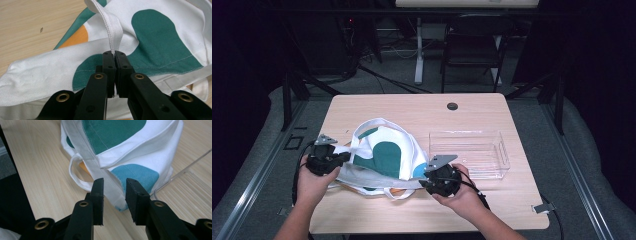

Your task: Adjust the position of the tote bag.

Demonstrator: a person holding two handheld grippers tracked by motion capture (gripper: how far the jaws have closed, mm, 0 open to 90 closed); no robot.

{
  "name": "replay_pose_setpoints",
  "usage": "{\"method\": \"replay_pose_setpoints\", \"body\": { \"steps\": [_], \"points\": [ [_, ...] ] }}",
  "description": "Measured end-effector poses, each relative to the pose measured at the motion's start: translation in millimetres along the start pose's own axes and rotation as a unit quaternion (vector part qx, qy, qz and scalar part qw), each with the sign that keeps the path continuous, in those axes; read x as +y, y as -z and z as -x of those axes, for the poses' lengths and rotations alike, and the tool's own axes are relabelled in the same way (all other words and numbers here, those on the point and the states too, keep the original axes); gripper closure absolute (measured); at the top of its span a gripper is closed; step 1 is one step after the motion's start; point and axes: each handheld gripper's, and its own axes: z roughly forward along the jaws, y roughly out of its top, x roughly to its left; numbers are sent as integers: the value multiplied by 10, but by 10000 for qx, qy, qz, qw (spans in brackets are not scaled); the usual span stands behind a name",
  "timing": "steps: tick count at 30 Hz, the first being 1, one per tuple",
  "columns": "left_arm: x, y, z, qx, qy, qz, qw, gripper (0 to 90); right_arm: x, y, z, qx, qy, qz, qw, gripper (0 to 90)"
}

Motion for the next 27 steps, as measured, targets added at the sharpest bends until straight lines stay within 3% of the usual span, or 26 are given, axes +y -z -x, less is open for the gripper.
{"method": "replay_pose_setpoints", "body": {
  "steps": [8,27],
  "points": [
    [108,54,-18,-3,-26,-7,10000,883,175,-88,-13,4,280,-122,9995,695],
    [296,136,-18,130,-220,-76,9996,883,348,-223,-133,-103,513,59,9986,609]
  ]
}}
